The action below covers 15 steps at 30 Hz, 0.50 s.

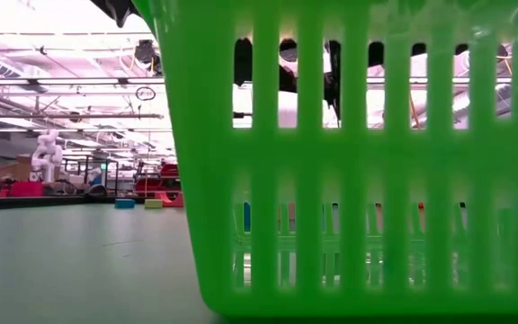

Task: Sort & place blocks by color
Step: Put the pink block into the blue bin

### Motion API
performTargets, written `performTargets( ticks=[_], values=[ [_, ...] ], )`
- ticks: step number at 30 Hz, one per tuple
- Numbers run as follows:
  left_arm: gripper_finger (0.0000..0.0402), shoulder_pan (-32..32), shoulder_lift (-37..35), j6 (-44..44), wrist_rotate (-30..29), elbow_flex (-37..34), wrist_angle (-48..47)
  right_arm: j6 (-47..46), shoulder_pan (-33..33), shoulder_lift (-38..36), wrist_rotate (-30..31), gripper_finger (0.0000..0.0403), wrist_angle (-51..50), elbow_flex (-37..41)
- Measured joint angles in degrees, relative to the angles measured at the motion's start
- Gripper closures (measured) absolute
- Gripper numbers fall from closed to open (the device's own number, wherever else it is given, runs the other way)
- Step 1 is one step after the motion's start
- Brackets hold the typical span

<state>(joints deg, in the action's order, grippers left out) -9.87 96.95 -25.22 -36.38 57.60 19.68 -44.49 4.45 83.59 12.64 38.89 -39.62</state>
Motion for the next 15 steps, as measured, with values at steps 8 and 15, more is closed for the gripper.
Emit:
performTargets(
  ticks=[8, 15],
  values=[
    [0.0268, -0.4, 0.0, -0.4, -0.7, 0.0, -0.4, 2.7, -0.7, 0.0, 3.4, 0.0314, -1.9, 0.0],
    [0.0193, -0.3, 0.0, 4.0, 0.5, 0.0, 0.2, 6.9, -1.4, 0.0, 3.6, 0.0361, -2.0, 0.0]
  ],
)
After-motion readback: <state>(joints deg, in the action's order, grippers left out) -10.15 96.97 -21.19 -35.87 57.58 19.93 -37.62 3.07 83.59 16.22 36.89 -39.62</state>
